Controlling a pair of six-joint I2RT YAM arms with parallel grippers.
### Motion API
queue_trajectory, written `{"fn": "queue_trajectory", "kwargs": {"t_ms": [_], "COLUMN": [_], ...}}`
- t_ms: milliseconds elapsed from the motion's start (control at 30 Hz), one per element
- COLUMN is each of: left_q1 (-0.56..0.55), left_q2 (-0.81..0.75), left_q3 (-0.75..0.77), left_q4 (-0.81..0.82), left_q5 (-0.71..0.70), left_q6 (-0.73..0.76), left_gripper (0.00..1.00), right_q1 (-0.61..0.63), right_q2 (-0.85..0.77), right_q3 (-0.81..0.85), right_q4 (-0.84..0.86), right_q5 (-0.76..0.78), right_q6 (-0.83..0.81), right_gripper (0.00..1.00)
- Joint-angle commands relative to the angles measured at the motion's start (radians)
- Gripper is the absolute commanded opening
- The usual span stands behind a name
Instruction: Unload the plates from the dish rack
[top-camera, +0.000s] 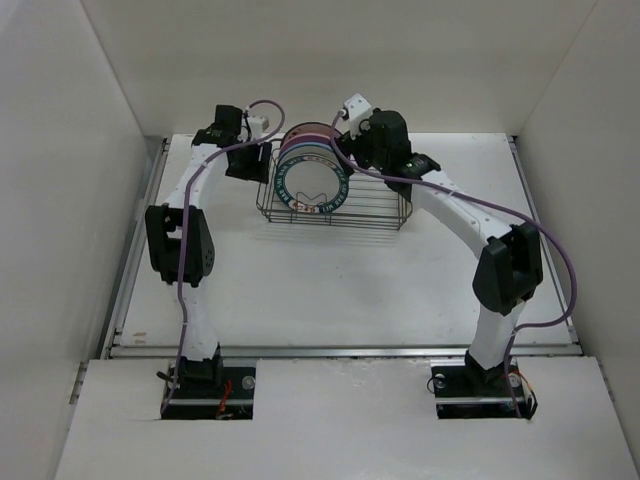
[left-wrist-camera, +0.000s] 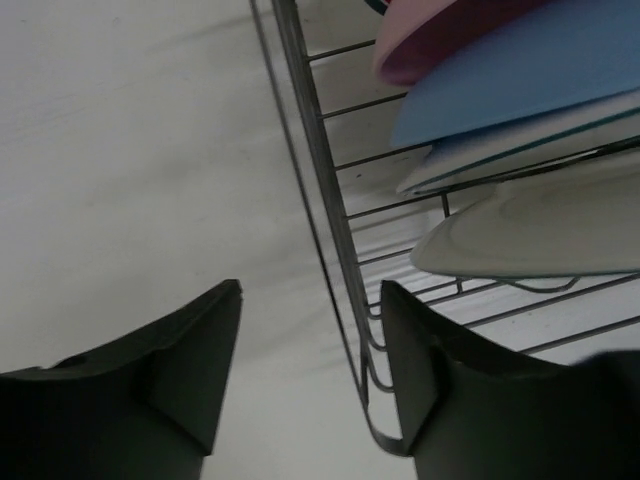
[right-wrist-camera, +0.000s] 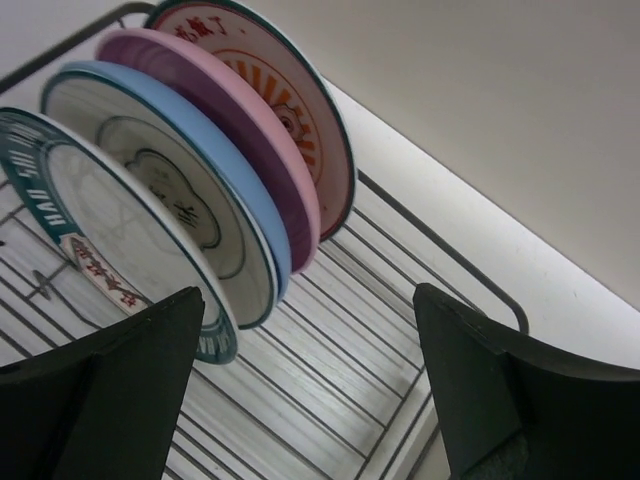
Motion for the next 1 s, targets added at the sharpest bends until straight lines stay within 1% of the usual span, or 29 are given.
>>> {"fn": "queue_trajectory", "kwargs": {"t_ms": [0, 33, 67, 100, 133, 200, 233, 267, 333, 367, 400, 433, 467, 500, 567, 600, 633, 800, 900, 967], "left_q1": [-0.013, -0.013, -0.013, -0.013, -0.013, -0.013, -0.013, -0.013, -0.022, -0.022, -0.022, -0.022, -0.022, -0.022, -0.022, -0.022, -0.022, -0.022, -0.013, -0.013], "left_q2": [0.023, 0.032, 0.046, 0.046, 0.057, 0.057, 0.057, 0.057, 0.069, 0.080, 0.089, 0.089, 0.089, 0.089, 0.099, 0.099, 0.099, 0.099, 0.099, 0.099], "left_q3": [0.054, 0.063, 0.063, 0.077, 0.077, 0.077, 0.077, 0.065, 0.065, 0.075, 0.075, 0.075, 0.085, 0.085, 0.085, 0.085, 0.085, 0.075, 0.055, 0.055], "left_q4": [0.009, 0.009, -0.002, -0.019, -0.019, -0.029, -0.029, -0.029, -0.029, -0.029, -0.040, -0.049, -0.049, -0.049, -0.059, -0.069, -0.069, -0.069, -0.059, -0.059], "left_q5": [-0.013, -0.022, -0.032, -0.032, -0.032, -0.032, -0.032, -0.032, -0.032, -0.032, -0.032, -0.032, -0.032, -0.032, -0.032, -0.032, -0.032, -0.032, 0.019, 0.028], "left_q6": [-0.035, -0.035, -0.046, -0.058, -0.058, -0.084, -0.097, -0.097, -0.097, -0.106, -0.106, -0.106, -0.106, -0.106, -0.106, -0.115, -0.124, -0.193, -0.250, -0.274], "left_gripper": [0.51, 0.48, 0.40, 0.37, 0.33, 0.24, 0.17, 0.15, 0.09, 0.07, 0.02, 0.00, 0.00, 0.00, 0.00, 0.00, 0.00, 0.00, 0.00, 0.00], "right_q1": [0.013, 0.013, 0.013, 0.013, 0.013, 0.013, 0.013, 0.013, 0.004, 0.004, 0.004, -0.006, -0.016, -0.016, -0.016, -0.016, -0.016, -0.016, -0.016, -0.016], "right_q2": [0.002, 0.002, 0.002, 0.002, 0.025, 0.052, 0.068, 0.104, 0.151, 0.196, 0.218, 0.233, 0.244, 0.255, 0.255, 0.255, 0.241, 0.172, 0.122, 0.081], "right_q3": [0.003, -0.006, -0.006, -0.006, -0.006, 0.017, 0.040, 0.055, 0.096, 0.150, 0.170, 0.184, 0.198, 0.198, 0.198, 0.198, 0.189, 0.169, 0.159, 0.159], "right_q4": [0.098, 0.098, 0.107, 0.095, 0.095, 0.078, 0.066, 0.054, 0.025, 0.012, 0.012, 0.012, 0.012, 0.024, 0.025, 0.025, 0.034, 0.058, 0.098, 0.139], "right_q5": [-0.121, -0.158, -0.241, -0.241, -0.320, -0.390, -0.431, -0.444, -0.444, -0.444, -0.444, -0.430, -0.412, -0.412, -0.412, -0.412, -0.412, -0.390, -0.346, -0.303], "right_q6": [-0.035, -0.047, -0.059, -0.060, -0.060, -0.060, -0.060, -0.060, -0.060, -0.060, -0.060, -0.043, -0.031, -0.017, -0.007, -0.007, -0.007, -0.007, -0.007, -0.007], "right_gripper": [0.90, 0.87, 0.87, 0.87, 0.84, 0.77, 0.74, 0.66, 0.62, 0.60, 0.57, 0.52, 0.47, 0.32, 0.20, 0.07, 0.00, 0.00, 0.00, 0.00]}}
